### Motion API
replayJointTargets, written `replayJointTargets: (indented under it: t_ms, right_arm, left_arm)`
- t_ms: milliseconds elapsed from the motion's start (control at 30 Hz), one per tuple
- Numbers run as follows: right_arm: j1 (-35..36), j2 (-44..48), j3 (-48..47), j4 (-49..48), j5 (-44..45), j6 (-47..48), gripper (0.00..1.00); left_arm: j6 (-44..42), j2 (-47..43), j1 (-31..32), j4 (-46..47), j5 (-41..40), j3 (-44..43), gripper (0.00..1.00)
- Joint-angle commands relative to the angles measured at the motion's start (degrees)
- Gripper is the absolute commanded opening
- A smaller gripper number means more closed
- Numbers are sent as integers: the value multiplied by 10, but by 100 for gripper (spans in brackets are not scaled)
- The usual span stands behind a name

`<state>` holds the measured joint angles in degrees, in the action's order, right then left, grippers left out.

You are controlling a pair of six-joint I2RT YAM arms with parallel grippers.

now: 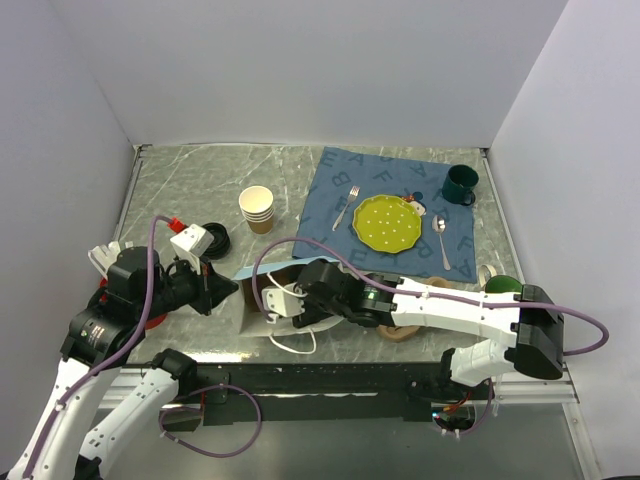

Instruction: Pack the takeout coffee

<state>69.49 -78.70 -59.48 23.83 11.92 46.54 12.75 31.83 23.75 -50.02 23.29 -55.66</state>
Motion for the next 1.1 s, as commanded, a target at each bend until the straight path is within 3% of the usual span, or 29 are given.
replayJointTargets:
  t_ms: [0,1067]
  right_arm:
    - [-3,29,2,-2,-8,45,47]
    - [-33,29,-8,13,35,18,46]
  left_arm:
    - [-11,7,-1,13,16,-21,1]
    - [-12,18,-1,12,17,-28,1]
